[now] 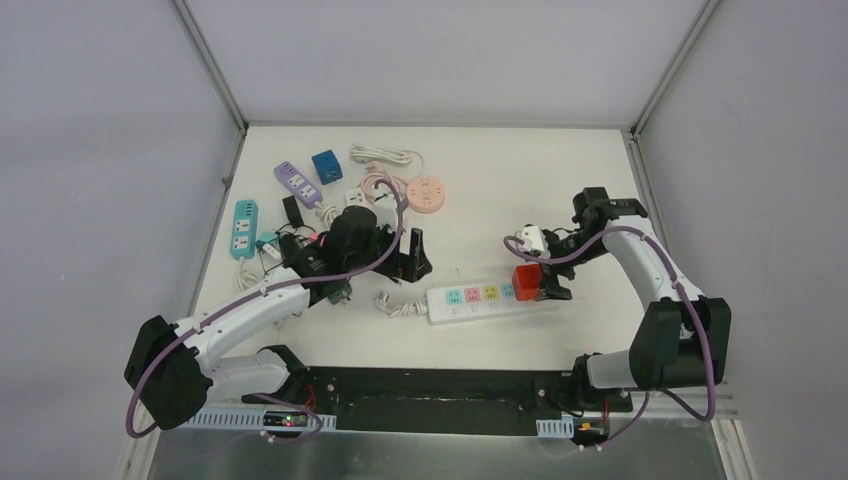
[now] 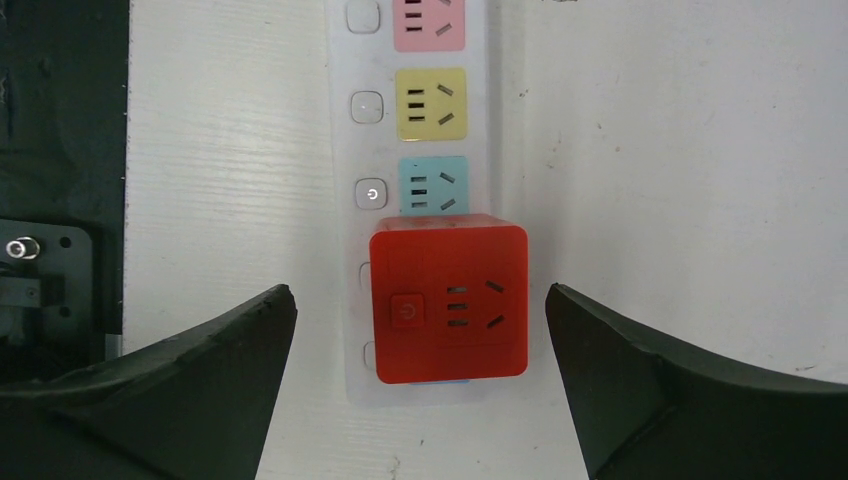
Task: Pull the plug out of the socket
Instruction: Remove the plug from the socket.
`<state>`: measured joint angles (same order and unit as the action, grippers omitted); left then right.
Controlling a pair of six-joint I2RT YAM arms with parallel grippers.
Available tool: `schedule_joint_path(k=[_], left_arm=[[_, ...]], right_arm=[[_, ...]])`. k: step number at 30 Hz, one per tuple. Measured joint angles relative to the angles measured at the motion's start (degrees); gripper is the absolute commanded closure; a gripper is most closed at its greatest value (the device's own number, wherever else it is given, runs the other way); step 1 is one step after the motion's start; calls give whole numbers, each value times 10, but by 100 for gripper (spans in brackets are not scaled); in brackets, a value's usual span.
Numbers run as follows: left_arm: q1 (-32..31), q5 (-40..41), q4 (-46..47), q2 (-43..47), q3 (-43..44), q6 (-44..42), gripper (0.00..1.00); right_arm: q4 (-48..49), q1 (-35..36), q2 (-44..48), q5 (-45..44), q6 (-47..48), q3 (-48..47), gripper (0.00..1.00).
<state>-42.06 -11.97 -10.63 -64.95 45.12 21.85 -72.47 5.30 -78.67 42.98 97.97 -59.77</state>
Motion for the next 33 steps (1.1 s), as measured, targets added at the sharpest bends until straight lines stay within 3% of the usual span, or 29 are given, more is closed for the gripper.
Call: schedule_joint_path(k=[11,22,25,29,33], left_arm=[[-4,-1,48,26,-42,-16,6],[-23,-16,132,23,-86,-31,6],[-40,-18,161,21,-108,-53,5],[-70,-19,208,4,-125,-101,4],[-118,-21,245,-38,-126,-180,3]], right_arm=[[52,44,-26,-48,-8,8,4],[83,80,-43,-95,-24,24,27],[97,84,-43,-102,-26,28,39],[105,86,-43,-107,-32,30,67],[105,87,-43,-107,-34,30,84]])
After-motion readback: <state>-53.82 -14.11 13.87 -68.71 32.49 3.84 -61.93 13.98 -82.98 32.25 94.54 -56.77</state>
